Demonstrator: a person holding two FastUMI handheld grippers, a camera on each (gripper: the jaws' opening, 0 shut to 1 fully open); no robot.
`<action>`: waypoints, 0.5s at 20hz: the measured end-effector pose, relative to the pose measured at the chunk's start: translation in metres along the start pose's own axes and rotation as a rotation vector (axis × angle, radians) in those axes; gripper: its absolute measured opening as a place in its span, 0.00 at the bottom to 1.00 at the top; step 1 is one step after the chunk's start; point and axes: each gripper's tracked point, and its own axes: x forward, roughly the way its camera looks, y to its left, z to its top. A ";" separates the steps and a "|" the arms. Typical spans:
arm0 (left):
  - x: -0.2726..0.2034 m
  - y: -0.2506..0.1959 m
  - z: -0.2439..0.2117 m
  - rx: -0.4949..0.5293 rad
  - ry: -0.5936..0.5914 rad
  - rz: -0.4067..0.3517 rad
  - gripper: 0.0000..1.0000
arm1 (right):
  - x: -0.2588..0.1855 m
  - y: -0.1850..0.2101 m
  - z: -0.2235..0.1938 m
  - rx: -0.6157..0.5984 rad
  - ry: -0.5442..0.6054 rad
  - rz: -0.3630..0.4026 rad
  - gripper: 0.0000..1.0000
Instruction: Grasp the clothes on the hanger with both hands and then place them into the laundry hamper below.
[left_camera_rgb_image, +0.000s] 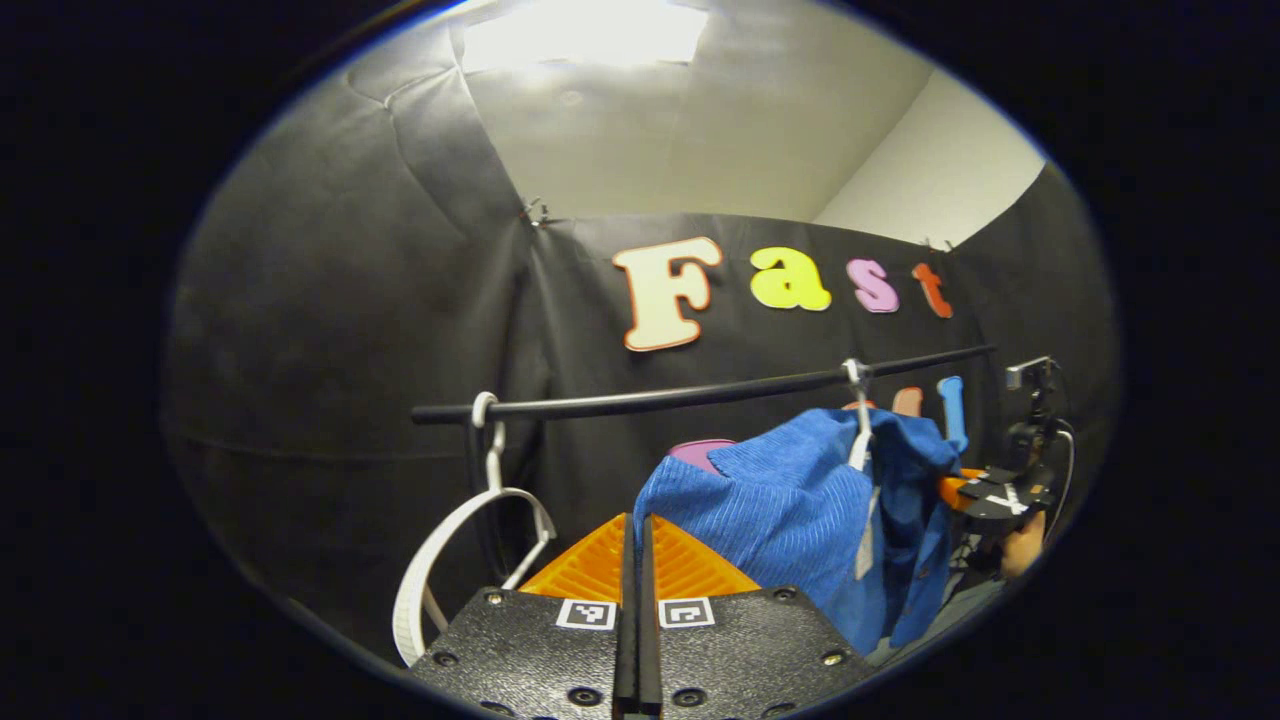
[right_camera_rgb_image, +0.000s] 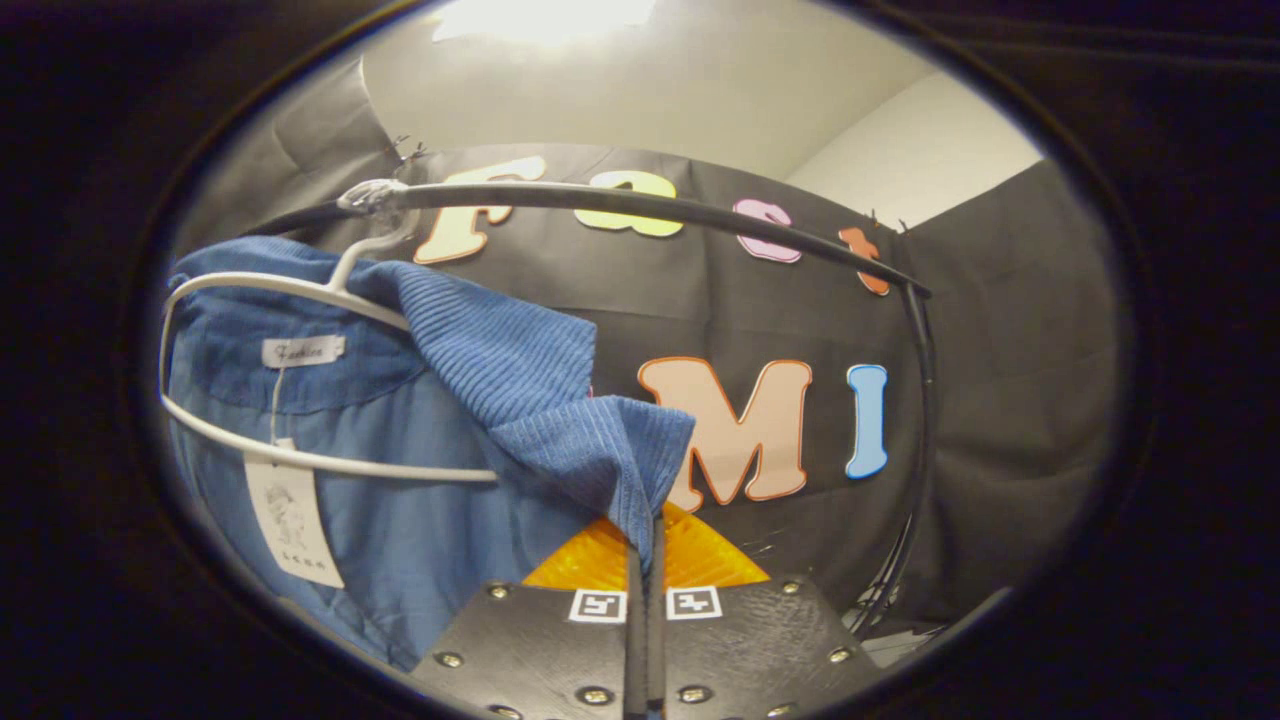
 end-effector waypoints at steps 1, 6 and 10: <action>0.007 0.003 0.001 0.005 -0.005 0.032 0.00 | 0.006 -0.001 0.002 0.010 -0.008 -0.001 0.00; 0.040 -0.013 -0.034 -0.049 0.054 0.033 0.01 | 0.028 0.010 -0.003 0.025 -0.006 0.038 0.00; 0.059 -0.035 -0.071 -0.079 0.129 -0.009 0.03 | 0.044 0.002 -0.018 0.043 0.027 -0.001 0.00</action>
